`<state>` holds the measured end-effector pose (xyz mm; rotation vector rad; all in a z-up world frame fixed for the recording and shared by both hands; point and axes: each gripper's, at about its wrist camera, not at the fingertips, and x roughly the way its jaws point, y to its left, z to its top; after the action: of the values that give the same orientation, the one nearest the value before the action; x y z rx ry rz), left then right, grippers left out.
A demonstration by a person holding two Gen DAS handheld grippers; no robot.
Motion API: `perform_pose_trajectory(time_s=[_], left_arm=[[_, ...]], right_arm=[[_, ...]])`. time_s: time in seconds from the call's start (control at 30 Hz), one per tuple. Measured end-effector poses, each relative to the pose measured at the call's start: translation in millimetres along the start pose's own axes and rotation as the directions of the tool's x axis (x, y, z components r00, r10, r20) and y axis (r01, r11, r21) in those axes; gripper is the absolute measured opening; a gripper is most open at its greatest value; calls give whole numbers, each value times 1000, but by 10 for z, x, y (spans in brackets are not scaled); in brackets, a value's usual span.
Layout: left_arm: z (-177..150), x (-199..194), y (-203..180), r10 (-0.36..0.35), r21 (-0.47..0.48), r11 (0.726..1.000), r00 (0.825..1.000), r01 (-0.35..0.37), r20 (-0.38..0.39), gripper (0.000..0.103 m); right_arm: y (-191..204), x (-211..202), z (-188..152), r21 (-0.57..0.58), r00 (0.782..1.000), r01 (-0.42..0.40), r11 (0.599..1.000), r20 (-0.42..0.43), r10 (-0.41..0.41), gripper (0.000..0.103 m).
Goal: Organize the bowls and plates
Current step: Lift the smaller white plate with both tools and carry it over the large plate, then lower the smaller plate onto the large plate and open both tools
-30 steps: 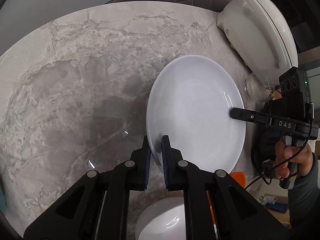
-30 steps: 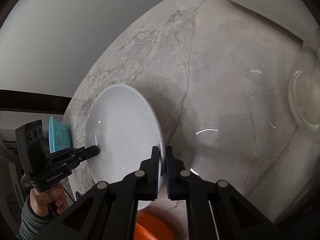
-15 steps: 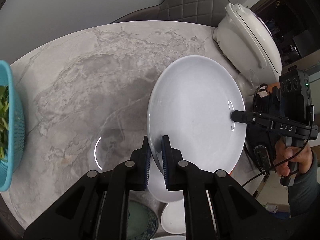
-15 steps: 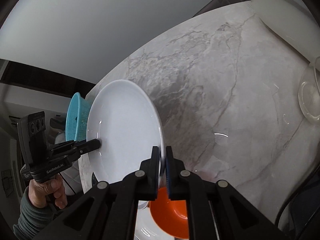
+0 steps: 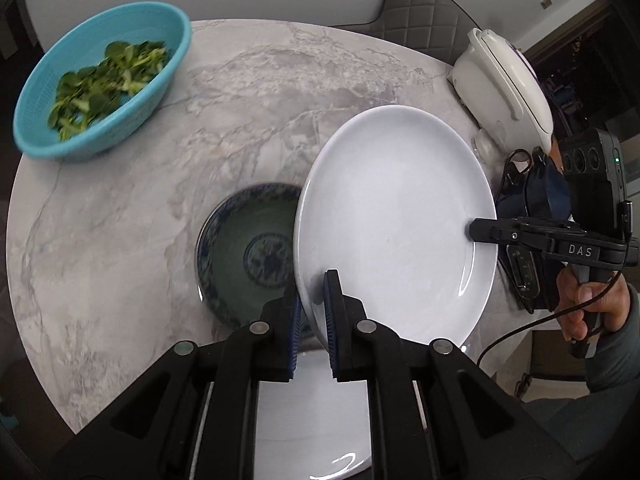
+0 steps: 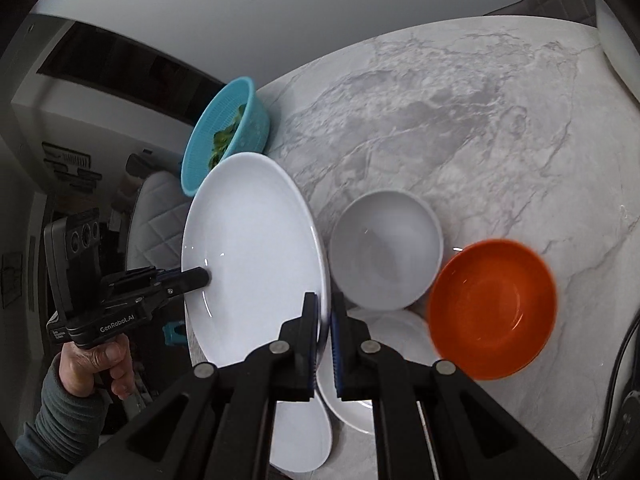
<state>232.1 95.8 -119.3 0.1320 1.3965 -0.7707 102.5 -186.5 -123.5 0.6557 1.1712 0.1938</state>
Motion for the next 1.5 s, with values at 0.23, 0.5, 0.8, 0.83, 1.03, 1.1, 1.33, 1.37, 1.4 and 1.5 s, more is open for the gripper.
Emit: perform_pose_trajectory(time_s=[0.23, 0.5, 0.8, 0.83, 1.03, 1.1, 1.33, 1.37, 1.4, 1.5], left_arm=[[-1185, -192, 341, 14, -129, 992, 1000, -12, 16, 9], [-2325, 4, 558, 18, -244, 969, 999, -25, -33, 9], [-2681, 188, 563, 65, -237, 968, 996, -77, -59, 9], [-2697, 224, 574, 70, -231, 969, 996, -83, -63, 10], [-2631, 420, 687, 85, -213, 972, 993, -101, -84, 11], [-2651, 464, 684, 89, -211, 972, 992, -106, -90, 11], [-2650, 627, 669, 97, -218, 969, 991, -114, -88, 12], [-2654, 621, 666, 99, -216, 969, 991, -116, -88, 12], [-2635, 619, 664, 101, -215, 969, 991, -118, -88, 12], [-2607, 640, 655, 103, -221, 968, 991, -120, -85, 13]], right_arm=[[417, 362, -588, -81, 994, -15, 997, -111, 6, 8], [550, 901, -1262, -134, 968, 21, 991, -244, -53, 8], [519, 1313, -1561, -176, 948, 78, 981, -292, -127, 9], [515, 1348, -1579, -173, 946, 80, 982, -297, -130, 9], [465, 1426, -1613, -178, 941, 114, 978, -296, -163, 10], [473, 1444, -1631, -183, 939, 124, 975, -296, -175, 10], [523, 1525, -1688, -209, 934, 153, 966, -289, -210, 11], [540, 1532, -1681, -218, 934, 158, 963, -282, -217, 11], [554, 1533, -1680, -230, 934, 165, 959, -276, -227, 11], [574, 1539, -1680, -253, 932, 176, 951, -269, -244, 13]])
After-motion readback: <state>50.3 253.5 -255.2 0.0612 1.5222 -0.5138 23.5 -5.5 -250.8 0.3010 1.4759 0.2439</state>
